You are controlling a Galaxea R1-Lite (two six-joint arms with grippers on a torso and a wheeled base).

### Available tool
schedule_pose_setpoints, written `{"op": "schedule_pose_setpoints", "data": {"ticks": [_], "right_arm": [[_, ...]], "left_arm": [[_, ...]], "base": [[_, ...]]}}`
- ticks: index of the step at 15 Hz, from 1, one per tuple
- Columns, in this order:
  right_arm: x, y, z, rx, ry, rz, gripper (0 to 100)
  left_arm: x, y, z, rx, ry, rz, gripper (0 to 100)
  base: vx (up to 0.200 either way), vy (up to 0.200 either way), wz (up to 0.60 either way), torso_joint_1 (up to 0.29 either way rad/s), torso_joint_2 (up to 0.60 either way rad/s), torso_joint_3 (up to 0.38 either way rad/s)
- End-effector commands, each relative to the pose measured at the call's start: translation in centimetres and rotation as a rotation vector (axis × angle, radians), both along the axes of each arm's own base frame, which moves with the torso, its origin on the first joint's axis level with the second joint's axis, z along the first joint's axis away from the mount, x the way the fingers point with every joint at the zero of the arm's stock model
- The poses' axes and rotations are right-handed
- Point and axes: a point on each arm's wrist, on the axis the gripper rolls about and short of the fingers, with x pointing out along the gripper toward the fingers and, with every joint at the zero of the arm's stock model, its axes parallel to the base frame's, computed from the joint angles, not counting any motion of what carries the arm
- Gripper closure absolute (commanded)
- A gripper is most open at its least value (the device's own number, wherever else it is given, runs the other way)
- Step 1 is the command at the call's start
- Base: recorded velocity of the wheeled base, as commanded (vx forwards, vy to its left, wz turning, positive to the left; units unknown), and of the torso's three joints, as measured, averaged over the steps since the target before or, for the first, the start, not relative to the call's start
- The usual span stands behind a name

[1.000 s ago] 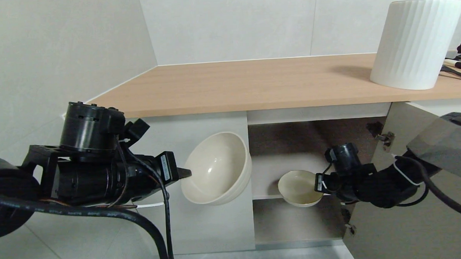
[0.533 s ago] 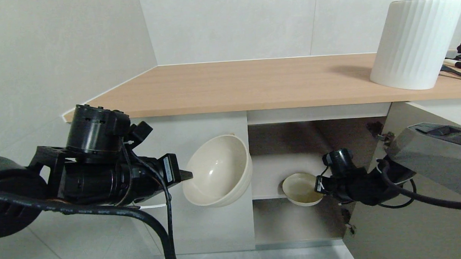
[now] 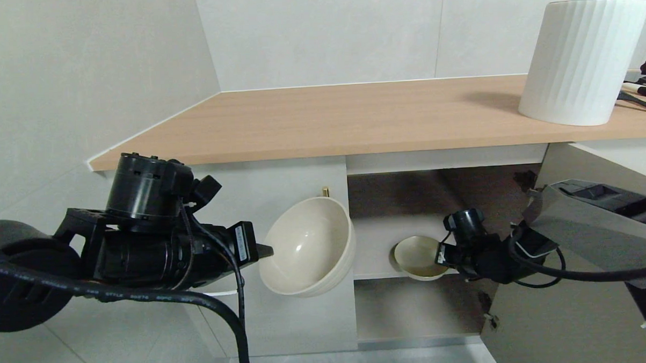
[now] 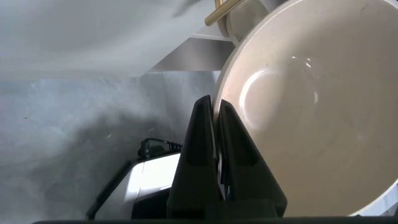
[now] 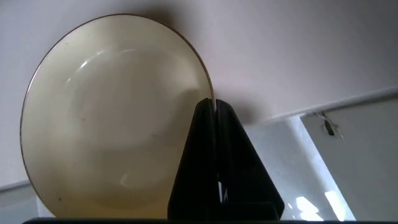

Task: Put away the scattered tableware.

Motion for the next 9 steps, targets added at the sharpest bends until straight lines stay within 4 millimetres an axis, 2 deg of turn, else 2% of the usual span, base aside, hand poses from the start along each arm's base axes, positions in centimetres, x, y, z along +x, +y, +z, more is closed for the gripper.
{"op": "schedule_pose_setpoints", "data": {"ticks": [1,9], "right_arm": [[0.9,0.0,-0.5,0.004,-0.010,-0.007,100],[3.0,0.4,-1.3,-0.005,-0.060,-0.046,100]], "left_arm": [[0.1,-0.1,-0.2,0.002,0.006,-0.004,100],[0.2,-0.3,-0.4,0.006,0.014,-0.008,100]], "base": [[0.000,0.000,0.00,0.000,0.00,0.000],[0.000,0.000,0.00,0.000,0.00,0.000]]}}
